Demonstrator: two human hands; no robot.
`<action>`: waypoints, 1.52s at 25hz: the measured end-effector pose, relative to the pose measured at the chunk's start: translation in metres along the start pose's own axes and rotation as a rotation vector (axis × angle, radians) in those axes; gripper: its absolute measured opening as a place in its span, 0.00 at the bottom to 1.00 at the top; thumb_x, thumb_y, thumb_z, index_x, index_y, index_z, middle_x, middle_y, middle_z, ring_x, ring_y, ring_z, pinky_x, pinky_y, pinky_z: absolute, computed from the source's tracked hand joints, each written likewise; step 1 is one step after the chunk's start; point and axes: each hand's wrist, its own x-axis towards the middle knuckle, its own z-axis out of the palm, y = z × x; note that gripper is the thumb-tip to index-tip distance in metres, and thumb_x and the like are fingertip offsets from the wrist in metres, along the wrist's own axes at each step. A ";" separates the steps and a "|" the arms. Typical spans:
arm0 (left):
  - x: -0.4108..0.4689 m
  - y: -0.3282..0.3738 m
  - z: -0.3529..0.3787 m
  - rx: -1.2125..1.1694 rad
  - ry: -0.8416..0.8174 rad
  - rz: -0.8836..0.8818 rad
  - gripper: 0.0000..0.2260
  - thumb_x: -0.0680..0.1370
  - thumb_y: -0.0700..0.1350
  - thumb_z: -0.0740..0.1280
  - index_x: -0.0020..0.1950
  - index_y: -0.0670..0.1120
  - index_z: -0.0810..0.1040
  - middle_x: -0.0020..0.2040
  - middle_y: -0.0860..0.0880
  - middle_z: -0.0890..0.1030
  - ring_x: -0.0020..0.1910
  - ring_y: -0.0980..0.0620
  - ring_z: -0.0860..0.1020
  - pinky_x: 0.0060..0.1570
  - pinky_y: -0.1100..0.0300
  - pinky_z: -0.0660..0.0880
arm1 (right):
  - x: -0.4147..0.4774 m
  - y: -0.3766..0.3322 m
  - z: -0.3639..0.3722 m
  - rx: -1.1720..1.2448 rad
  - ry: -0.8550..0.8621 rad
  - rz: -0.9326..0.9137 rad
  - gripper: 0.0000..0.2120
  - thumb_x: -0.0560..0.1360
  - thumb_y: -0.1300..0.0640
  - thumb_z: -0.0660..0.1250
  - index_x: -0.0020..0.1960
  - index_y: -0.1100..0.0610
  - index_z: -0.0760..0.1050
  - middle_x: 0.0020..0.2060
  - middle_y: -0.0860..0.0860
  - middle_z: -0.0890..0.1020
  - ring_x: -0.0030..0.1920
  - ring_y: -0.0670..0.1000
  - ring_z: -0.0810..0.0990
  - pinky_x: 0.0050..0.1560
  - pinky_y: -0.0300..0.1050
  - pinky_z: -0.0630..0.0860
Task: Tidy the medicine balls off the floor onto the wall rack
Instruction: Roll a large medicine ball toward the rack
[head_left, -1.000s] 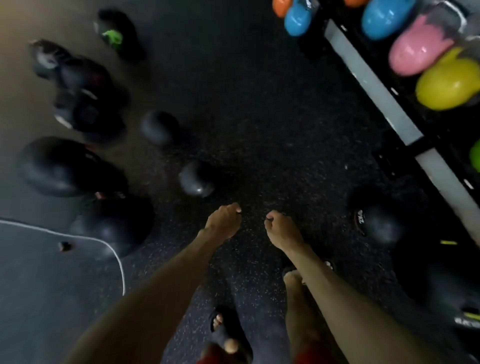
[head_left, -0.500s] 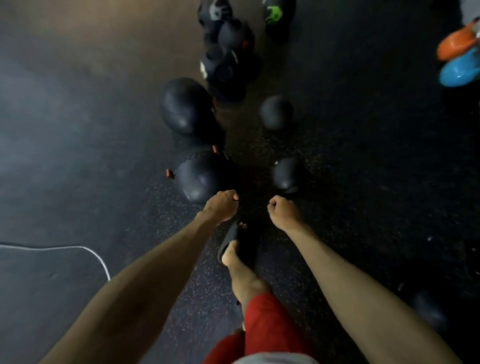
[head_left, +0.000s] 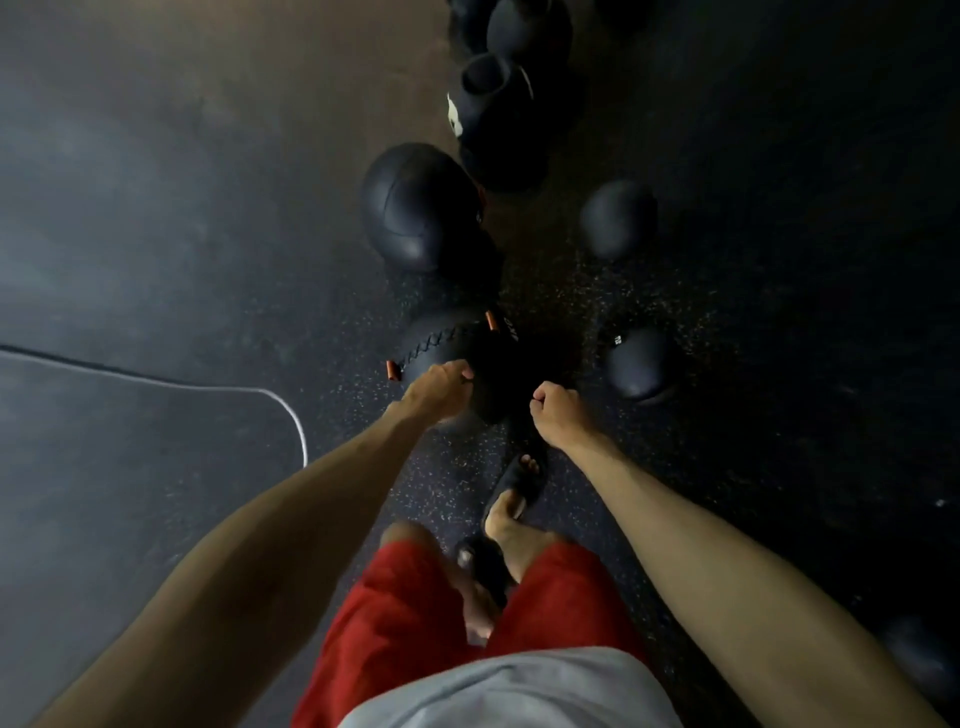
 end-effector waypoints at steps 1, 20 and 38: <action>0.010 -0.004 -0.010 0.021 -0.013 0.000 0.13 0.83 0.44 0.60 0.65 0.46 0.76 0.60 0.45 0.81 0.59 0.43 0.79 0.61 0.50 0.74 | 0.008 -0.009 0.000 -0.001 0.000 0.007 0.12 0.82 0.56 0.60 0.61 0.60 0.77 0.57 0.60 0.80 0.58 0.62 0.79 0.53 0.49 0.75; 0.262 -0.126 -0.141 0.484 -0.405 0.557 0.15 0.81 0.44 0.59 0.66 0.47 0.76 0.61 0.41 0.81 0.59 0.40 0.80 0.59 0.47 0.77 | 0.159 -0.173 0.131 0.420 0.229 0.664 0.14 0.82 0.56 0.58 0.62 0.59 0.76 0.59 0.61 0.80 0.60 0.62 0.79 0.57 0.52 0.76; 0.378 -0.192 0.007 0.805 -0.479 0.998 0.34 0.79 0.47 0.68 0.80 0.56 0.53 0.73 0.44 0.61 0.69 0.43 0.69 0.62 0.48 0.73 | 0.308 -0.193 0.328 0.837 0.646 1.050 0.50 0.76 0.31 0.61 0.80 0.51 0.31 0.77 0.63 0.32 0.79 0.65 0.37 0.74 0.67 0.60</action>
